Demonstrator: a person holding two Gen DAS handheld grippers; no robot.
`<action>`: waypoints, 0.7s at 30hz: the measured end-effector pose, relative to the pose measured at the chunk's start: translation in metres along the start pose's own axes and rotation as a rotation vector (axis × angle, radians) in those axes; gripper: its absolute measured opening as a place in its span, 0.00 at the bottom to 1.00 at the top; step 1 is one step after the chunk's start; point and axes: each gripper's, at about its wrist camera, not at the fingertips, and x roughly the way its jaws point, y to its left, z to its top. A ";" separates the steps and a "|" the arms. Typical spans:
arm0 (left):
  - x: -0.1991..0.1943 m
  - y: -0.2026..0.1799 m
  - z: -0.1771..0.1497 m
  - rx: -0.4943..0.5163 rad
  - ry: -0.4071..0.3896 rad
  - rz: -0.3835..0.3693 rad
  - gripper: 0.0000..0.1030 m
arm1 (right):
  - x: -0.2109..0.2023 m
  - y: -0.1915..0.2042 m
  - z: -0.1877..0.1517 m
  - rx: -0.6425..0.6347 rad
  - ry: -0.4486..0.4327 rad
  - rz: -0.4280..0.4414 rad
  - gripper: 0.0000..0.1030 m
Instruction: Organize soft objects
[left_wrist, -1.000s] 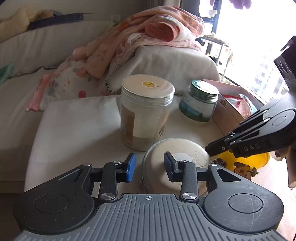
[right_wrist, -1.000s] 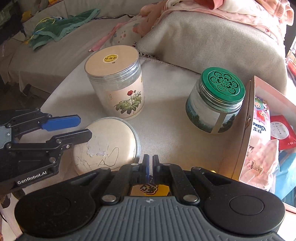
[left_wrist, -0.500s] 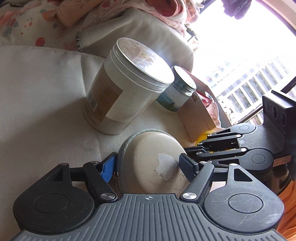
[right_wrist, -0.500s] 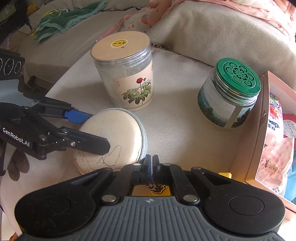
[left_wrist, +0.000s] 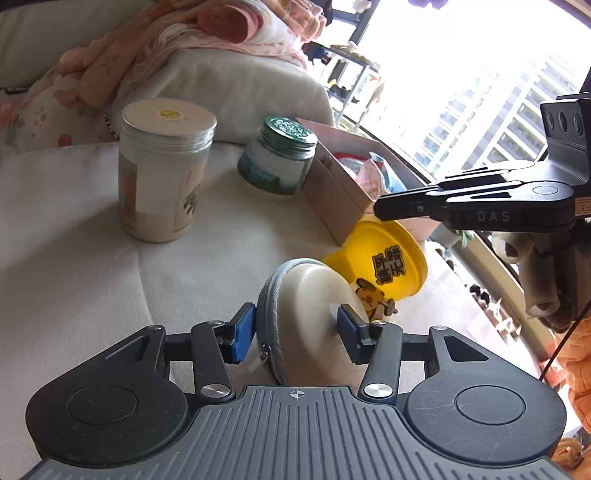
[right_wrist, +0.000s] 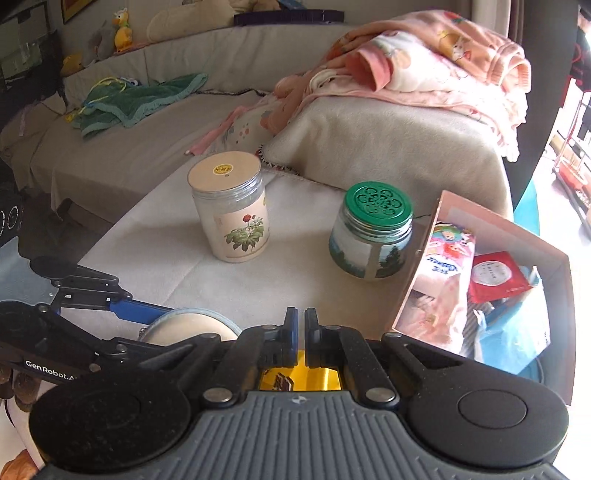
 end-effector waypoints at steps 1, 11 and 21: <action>0.000 0.001 -0.001 -0.016 0.004 -0.011 0.52 | -0.007 -0.003 -0.006 0.006 -0.007 -0.005 0.03; -0.030 -0.029 -0.015 -0.027 -0.027 -0.112 0.51 | -0.040 -0.007 -0.077 0.086 -0.039 -0.030 0.32; 0.005 -0.048 -0.018 -0.002 -0.026 0.093 0.83 | -0.004 0.009 -0.120 0.146 0.030 0.034 0.32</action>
